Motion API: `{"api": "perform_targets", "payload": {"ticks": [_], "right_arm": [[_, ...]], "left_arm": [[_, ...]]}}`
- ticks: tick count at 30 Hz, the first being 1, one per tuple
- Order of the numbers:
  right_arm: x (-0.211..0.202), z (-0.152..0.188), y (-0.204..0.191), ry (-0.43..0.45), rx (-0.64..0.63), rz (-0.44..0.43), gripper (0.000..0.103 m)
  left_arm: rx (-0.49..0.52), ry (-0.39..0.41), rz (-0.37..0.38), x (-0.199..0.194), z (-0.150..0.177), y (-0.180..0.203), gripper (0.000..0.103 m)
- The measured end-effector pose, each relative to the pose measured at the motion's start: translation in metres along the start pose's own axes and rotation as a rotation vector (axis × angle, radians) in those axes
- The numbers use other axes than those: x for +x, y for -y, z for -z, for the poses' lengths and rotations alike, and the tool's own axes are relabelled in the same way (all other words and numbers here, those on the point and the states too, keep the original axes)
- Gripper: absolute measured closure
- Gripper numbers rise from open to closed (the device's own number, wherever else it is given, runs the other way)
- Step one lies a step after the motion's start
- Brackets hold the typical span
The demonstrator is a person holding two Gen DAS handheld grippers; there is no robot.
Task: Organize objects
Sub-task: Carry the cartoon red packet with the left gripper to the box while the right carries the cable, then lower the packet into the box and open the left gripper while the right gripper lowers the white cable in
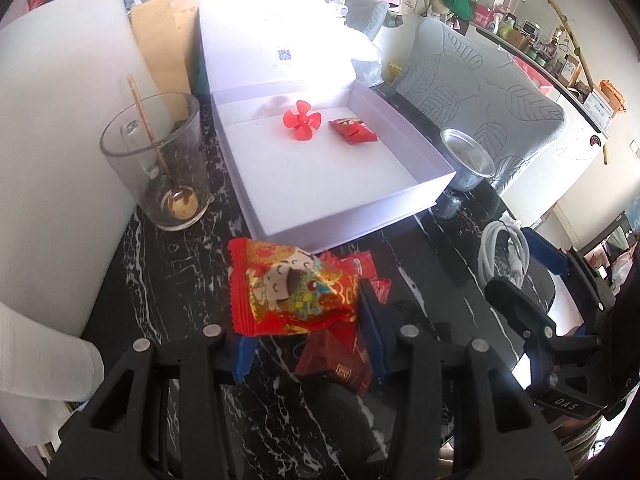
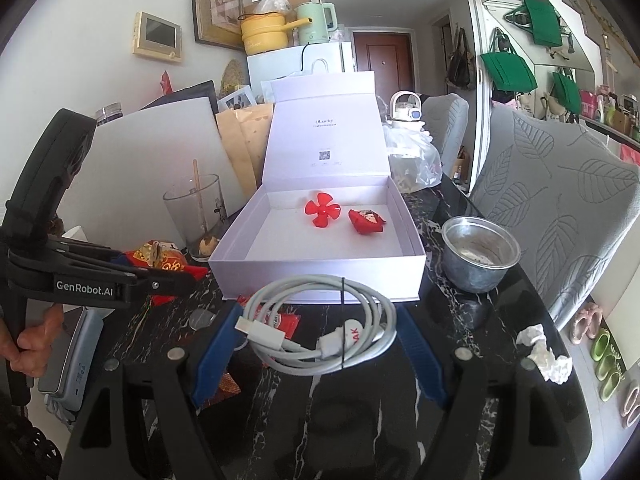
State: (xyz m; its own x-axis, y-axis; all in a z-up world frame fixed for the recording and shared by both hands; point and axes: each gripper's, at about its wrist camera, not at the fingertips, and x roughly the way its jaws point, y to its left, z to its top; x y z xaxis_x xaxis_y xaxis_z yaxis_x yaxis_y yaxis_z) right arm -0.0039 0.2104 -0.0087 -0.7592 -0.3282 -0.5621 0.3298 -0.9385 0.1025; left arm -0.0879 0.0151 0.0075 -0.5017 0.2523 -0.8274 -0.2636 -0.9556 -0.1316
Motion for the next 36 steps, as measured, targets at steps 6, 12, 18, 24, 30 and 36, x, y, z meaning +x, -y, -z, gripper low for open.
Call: {"api": "perform_targets", "payload": {"ticks": [6, 12, 18, 24, 30, 36], "right_arm": [[0.013, -0.012, 0.008, -0.011, -0.008, 0.016, 0.024], [0.025, -0.023, 0.015, -0.013, -0.003, 0.020, 0.024], [0.033, -0.040, 0.022, -0.012, 0.012, 0.014, 0.024], [0.037, -0.062, 0.031, -0.014, 0.014, 0.039, 0.024], [0.047, -0.085, 0.034, -0.025, -0.016, 0.065, 0.024], [0.052, -0.108, 0.033, -0.005, -0.059, 0.070, 0.024]], "left_arm": [[0.030, -0.003, 0.010, 0.011, -0.018, 0.006, 0.060], [0.055, 0.002, -0.016, 0.018, -0.037, 0.007, 0.060], [0.081, 0.018, -0.016, 0.019, -0.057, 0.013, 0.060], [0.129, 0.069, -0.014, 0.009, -0.077, 0.027, 0.060], [0.170, 0.093, -0.028, 0.009, -0.098, 0.035, 0.060], [0.199, 0.095, -0.037, 0.016, -0.115, 0.041, 0.060]]}}
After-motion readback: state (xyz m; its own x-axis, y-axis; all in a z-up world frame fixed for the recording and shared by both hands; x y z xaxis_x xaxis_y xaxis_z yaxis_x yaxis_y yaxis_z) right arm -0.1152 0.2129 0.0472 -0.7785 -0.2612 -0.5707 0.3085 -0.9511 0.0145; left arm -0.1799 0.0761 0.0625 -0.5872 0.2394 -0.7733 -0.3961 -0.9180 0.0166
